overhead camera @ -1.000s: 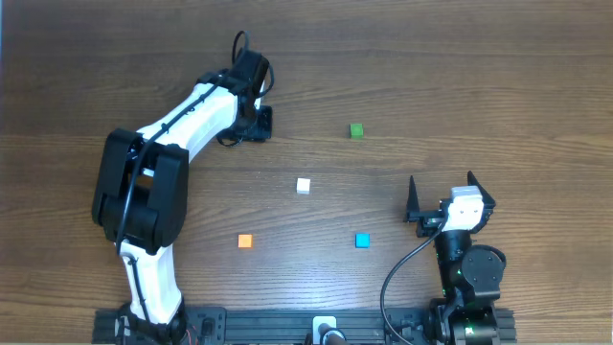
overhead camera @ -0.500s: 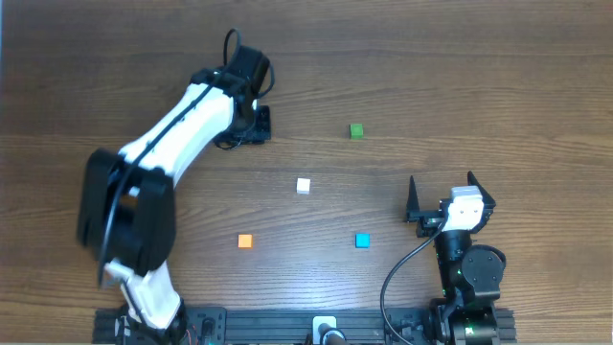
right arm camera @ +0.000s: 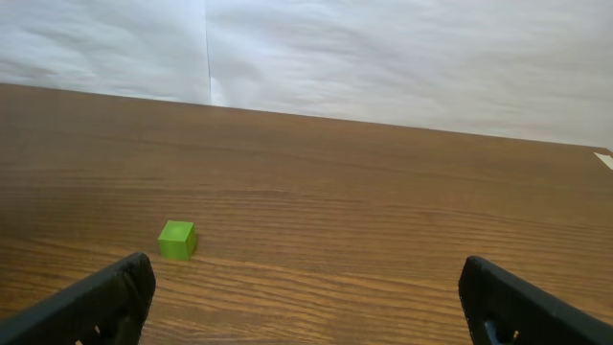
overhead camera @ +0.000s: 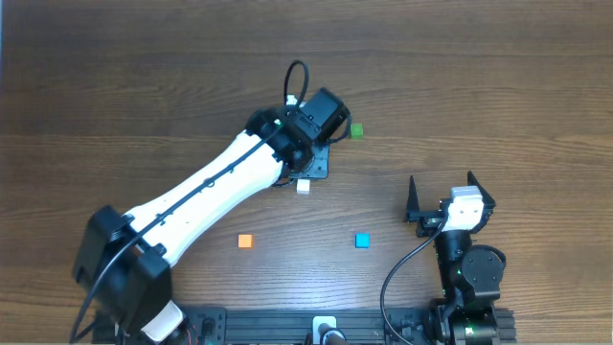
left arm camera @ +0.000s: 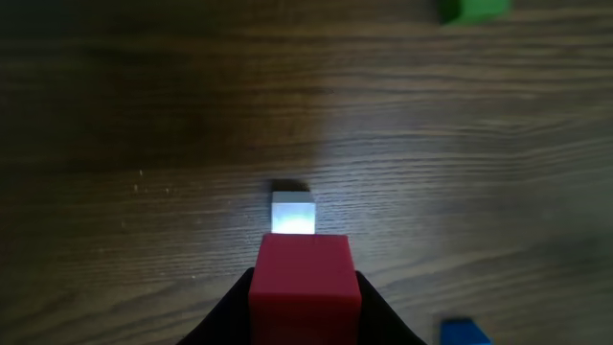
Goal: Stack Cubes
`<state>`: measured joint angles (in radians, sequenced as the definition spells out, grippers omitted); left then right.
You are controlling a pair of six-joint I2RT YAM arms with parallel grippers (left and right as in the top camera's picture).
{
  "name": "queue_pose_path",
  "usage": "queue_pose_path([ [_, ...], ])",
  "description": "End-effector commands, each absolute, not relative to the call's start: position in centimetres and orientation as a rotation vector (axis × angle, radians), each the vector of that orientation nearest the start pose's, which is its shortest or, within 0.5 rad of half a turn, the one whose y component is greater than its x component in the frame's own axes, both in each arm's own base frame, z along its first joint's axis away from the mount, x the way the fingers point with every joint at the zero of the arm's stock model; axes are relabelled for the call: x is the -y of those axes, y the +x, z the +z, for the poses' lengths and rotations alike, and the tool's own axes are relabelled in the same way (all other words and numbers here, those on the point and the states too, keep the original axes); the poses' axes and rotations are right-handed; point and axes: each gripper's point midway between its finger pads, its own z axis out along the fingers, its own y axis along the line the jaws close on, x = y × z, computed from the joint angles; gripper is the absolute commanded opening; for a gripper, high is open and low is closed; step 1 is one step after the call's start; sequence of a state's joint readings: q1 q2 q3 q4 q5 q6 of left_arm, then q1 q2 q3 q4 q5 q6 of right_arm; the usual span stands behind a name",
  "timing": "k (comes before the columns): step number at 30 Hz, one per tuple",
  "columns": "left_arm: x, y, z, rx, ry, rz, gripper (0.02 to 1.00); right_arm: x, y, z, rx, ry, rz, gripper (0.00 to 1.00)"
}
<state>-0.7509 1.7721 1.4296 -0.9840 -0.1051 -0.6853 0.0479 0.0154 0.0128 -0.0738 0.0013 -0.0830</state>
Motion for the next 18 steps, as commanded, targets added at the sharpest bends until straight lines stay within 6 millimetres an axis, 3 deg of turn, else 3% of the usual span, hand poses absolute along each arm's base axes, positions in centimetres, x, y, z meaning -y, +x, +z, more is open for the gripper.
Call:
queue_pose_path([
  [1, 24.6, 29.3, 8.5, -2.931, 0.011, -0.079, 0.04, -1.1, 24.6, 15.7, -1.64, -0.108, -0.026, 0.991],
  [11, 24.8, 29.3, 5.1, -2.979, 0.017, -0.03, 0.042, -1.1, 24.6, 15.7, -1.64, -0.108, -0.026, 0.993],
  [18, 25.1, 28.7, 2.8, -2.99, 0.02, -0.085, 0.042, -1.1, 24.6, 15.7, -1.64, -0.108, -0.026, 0.991],
])
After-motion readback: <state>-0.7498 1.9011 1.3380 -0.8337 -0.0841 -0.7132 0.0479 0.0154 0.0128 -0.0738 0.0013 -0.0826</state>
